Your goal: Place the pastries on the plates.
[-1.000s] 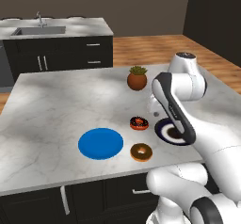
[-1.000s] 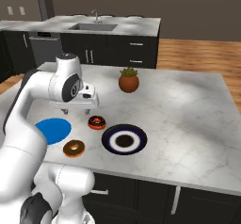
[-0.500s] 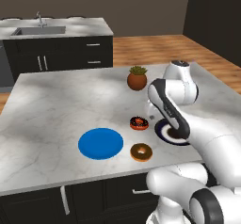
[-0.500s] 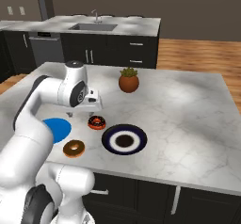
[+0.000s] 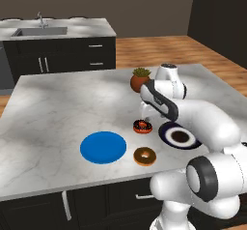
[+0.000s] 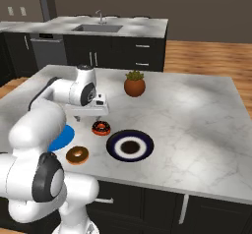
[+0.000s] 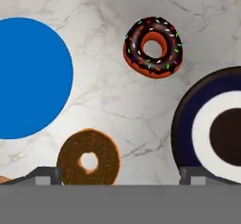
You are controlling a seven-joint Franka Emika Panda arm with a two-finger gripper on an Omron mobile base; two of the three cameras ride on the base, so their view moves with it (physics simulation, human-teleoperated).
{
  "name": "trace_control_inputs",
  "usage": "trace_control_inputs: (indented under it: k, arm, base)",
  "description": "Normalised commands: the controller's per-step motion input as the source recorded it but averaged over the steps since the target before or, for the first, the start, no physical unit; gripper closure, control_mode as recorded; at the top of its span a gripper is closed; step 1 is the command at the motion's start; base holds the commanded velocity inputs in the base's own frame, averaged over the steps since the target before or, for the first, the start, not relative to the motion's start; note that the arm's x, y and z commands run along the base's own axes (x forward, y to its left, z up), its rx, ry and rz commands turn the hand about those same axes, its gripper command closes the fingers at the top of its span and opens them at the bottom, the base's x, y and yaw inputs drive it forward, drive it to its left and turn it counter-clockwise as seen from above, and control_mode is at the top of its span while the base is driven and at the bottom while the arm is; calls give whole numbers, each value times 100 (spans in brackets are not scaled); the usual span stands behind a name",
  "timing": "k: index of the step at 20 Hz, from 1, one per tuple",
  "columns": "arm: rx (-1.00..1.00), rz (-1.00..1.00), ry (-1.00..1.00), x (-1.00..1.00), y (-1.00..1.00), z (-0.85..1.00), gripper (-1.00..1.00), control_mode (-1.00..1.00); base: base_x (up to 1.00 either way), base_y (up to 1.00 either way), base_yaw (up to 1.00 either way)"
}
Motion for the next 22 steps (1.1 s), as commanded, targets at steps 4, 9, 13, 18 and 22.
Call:
trace_control_inputs:
  k: [4, 9, 13, 18, 22]
  arm:
    - [-1, 0, 5, 37, 17, -44, -100, -100]
    - [0, 0, 0, 27, 6, -44, -100, -100]
    - [-1, 0, 0, 33, 4, -35, -100, -100]
    - [0, 0, 0, 39, 4, -30, -100, -100]
    - [0, 0, 0, 59, 11, -37, -100, -100]
  base:
    - [0, 0, 0]
    - [0, 0, 0]
    - [0, 0, 0]
    - [0, 0, 0]
    - [0, 0, 0]
